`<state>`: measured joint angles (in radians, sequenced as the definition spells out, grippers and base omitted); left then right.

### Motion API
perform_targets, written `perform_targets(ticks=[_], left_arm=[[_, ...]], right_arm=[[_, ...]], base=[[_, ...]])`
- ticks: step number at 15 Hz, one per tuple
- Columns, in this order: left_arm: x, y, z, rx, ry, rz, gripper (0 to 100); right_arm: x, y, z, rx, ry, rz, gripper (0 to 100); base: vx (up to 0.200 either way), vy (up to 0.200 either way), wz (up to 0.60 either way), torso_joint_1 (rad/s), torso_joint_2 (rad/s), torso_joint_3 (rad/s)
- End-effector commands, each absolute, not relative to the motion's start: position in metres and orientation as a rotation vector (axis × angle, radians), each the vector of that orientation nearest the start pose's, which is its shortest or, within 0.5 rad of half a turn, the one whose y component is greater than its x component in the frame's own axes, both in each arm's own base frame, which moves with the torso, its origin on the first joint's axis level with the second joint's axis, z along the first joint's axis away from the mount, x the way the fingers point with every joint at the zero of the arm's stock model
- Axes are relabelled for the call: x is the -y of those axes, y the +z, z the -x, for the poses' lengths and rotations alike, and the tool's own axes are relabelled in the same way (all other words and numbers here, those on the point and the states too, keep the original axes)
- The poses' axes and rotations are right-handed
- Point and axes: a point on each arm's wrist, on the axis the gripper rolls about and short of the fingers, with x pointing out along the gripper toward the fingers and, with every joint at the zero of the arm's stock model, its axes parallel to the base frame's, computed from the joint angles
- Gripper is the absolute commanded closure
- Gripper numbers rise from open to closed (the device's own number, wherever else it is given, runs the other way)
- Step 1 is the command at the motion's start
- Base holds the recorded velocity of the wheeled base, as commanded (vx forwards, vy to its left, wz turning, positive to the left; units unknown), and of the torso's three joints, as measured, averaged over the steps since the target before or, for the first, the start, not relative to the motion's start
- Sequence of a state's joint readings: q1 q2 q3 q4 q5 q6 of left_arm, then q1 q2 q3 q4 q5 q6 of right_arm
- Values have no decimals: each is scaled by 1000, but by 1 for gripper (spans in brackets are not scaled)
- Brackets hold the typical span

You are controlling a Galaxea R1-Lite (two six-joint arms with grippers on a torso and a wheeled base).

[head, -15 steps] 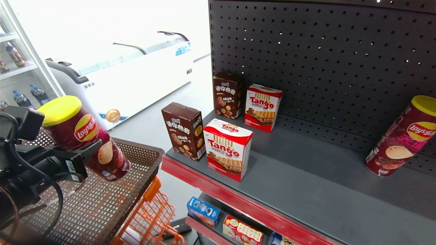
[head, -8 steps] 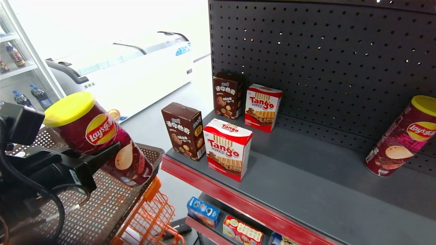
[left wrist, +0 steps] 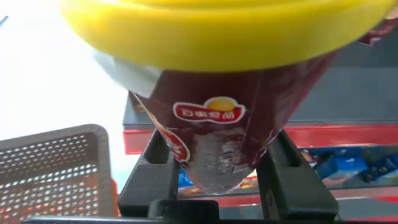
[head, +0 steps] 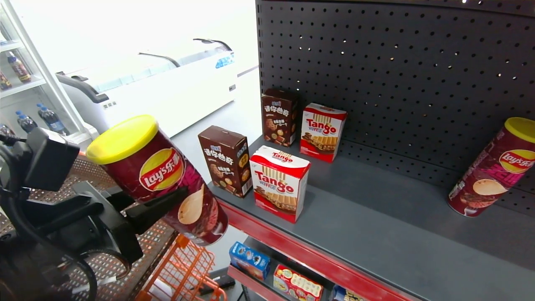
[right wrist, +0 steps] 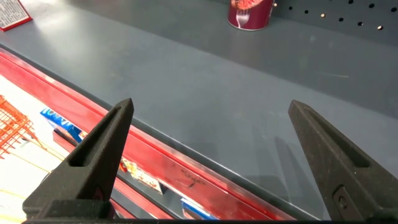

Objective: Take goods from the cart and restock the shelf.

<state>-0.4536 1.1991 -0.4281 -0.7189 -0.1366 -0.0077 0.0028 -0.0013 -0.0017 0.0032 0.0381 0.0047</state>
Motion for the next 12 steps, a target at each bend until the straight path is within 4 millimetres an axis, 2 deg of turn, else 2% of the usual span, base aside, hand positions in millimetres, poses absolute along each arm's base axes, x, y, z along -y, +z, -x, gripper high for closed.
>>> perform_targets(ticks=[1, 4, 9, 12], left_arm=[[85, 206, -151, -63, -633, -2, 100], [94, 206, -157, -73, -664, -6, 100], [107, 201, -154, -101, -729, -20, 100], [117, 197, -165, -116, -744, -75, 100]], right_arm=[[-1, 76, 23, -2, 41, -5, 0], [-1, 76, 23, -2, 41, -5, 0], [-1, 76, 23, -2, 41, -5, 0], [-1, 76, 23, -2, 41, -5, 0]], base=[[0, 0, 0, 0, 0, 0], [0, 0, 0, 0, 0, 0], [0, 0, 0, 0, 0, 0], [0, 0, 0, 0, 0, 0]])
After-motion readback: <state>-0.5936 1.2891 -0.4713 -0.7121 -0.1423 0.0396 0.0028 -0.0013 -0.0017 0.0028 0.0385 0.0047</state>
